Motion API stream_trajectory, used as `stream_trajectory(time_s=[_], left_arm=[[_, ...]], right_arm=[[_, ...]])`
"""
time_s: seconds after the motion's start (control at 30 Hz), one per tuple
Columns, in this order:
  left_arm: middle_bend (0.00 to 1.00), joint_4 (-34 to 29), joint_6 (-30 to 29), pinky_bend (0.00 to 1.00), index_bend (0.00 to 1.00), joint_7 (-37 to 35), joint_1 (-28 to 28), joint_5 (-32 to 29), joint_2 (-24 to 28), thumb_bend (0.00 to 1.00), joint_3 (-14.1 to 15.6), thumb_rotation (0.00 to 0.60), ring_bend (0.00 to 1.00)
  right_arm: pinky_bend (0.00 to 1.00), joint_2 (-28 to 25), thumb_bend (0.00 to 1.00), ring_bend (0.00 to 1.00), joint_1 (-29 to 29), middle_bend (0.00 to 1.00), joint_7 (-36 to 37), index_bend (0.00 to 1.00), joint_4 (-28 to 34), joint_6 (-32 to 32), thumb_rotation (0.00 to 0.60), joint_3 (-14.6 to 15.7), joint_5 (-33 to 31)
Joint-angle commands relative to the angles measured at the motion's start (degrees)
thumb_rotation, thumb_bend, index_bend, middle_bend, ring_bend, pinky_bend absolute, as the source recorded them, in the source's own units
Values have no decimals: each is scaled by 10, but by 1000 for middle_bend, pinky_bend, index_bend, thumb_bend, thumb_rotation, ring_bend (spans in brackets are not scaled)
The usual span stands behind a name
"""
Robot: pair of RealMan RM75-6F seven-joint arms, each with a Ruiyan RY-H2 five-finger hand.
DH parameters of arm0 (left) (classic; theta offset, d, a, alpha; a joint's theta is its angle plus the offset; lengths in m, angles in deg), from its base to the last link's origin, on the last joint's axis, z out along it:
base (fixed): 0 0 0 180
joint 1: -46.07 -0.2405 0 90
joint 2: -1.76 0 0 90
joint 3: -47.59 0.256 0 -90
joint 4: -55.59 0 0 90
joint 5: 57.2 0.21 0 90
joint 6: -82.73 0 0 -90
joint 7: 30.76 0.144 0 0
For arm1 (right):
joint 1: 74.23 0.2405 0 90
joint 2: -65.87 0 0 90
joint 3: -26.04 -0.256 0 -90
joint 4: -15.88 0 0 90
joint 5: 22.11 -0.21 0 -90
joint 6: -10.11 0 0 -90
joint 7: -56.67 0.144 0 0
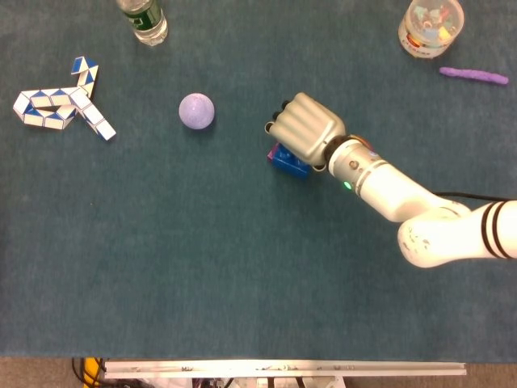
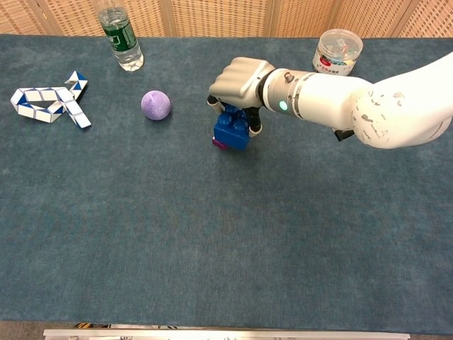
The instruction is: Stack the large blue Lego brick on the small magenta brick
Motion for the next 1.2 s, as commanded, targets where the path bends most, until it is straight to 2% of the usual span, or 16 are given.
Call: stream_trajectory(time_s=[0.03,0.8,1.2], left_arm=[[203,0,0,155,233,-1,0,0,0,212,0,600,194],[204,8,-1,155,233,-7,-2,1,-3,211,-1,600,194],[203,7,3,155,233,-6,0,1,-2,211,-1,600,194]], right_arm=[[467,2,134,330,8,428,-4,418,-1,-5,600,6,-11],[467,9,133,330,38,428,-12,418,-6,-25,600,38,-56],[467,16,133,330,44,428,-7,418,-12,-31,600,41,-64]])
